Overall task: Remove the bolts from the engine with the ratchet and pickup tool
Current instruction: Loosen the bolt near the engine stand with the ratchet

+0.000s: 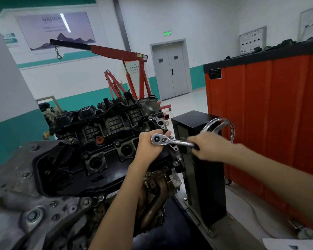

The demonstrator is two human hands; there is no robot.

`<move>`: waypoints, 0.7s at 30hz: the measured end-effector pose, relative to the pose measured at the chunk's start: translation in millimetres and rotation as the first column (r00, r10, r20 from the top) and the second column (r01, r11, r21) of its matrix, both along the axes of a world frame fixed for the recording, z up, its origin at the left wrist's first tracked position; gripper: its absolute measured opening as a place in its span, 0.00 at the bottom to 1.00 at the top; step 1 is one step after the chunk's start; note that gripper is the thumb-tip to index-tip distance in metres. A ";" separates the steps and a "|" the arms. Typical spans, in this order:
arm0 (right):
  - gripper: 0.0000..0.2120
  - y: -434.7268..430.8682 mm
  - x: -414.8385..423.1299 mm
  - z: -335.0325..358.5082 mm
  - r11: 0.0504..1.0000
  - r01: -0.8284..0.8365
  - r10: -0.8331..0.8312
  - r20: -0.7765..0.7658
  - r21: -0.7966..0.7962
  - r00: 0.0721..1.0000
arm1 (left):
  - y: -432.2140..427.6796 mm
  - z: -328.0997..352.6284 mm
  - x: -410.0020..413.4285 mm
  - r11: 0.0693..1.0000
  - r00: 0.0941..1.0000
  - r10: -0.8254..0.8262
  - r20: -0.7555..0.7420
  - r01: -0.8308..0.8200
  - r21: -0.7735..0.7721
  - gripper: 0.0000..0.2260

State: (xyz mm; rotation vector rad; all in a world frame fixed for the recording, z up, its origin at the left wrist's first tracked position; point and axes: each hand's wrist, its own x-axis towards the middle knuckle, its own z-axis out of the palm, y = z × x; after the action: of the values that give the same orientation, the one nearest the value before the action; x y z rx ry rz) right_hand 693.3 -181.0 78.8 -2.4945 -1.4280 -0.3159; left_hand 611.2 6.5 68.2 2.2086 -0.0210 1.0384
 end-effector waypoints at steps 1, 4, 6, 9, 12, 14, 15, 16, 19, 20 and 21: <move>0.02 -0.6 6.1 9.8 1.000 -0.004 0.007 0.117 -0.025 0.993 | -0.7 -0.1 0.4 1.000 1.000 -0.016 -0.005 0.016 -0.008 0.25; 0.02 1.4 3.1 9.2 1.000 0.008 -0.012 0.138 0.026 0.990 | -4.3 -3.3 1.0 0.991 1.000 -0.018 0.012 0.020 -0.131 0.24; 0.01 4.5 -16.9 -17.7 0.988 0.028 -0.014 -0.089 0.152 0.996 | -4.8 -6.2 2.5 0.976 0.999 -0.009 0.050 0.020 -0.216 0.23; 0.09 19.3 -63.6 -64.3 0.913 0.095 0.127 -0.496 0.397 0.859 | -13.0 -8.3 8.6 0.962 0.992 0.015 0.122 0.019 -0.274 0.24; 0.07 47.8 -104.5 -86.4 0.808 0.187 0.326 -0.688 0.559 0.648 | -19.6 -9.2 12.5 0.964 0.987 0.046 0.156 -0.002 -0.266 0.25; 0.08 57.1 -111.3 -87.0 0.797 0.190 0.353 -0.697 0.574 0.624 | -15.7 -9.7 10.9 0.965 0.988 0.023 0.153 0.018 -0.261 0.25; 0.09 54.8 -105.9 -83.8 0.818 0.174 0.312 -0.676 0.549 0.668 | -11.6 -9.6 9.5 0.970 0.991 0.004 0.136 0.029 -0.240 0.25; 0.09 47.6 -95.7 -79.2 0.848 0.148 0.256 -0.638 0.509 0.726 | -6.7 -9.0 8.1 0.978 0.994 -0.018 0.108 0.040 -0.206 0.25; 0.04 13.7 -46.7 -52.3 0.954 0.045 0.105 -0.468 0.298 0.877 | 1.9 -5.7 3.9 0.994 0.998 -0.054 0.012 0.055 -0.095 0.24; 0.03 3.2 -29.6 -38.2 0.977 0.021 0.061 -0.378 0.210 0.924 | 2.9 -4.4 3.7 0.995 0.997 -0.072 -0.016 0.071 -0.075 0.24; 0.02 -5.2 -14.9 -22.6 0.992 0.014 0.017 -0.244 0.124 0.970 | 3.9 -3.2 4.3 0.994 0.995 -0.092 -0.040 0.090 -0.057 0.24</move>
State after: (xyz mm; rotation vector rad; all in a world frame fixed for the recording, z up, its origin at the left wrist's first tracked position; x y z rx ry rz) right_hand 678.4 -186.2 56.3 -2.3375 -1.2715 -0.0892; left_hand 615.5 10.4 65.0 2.1585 -0.0726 0.9314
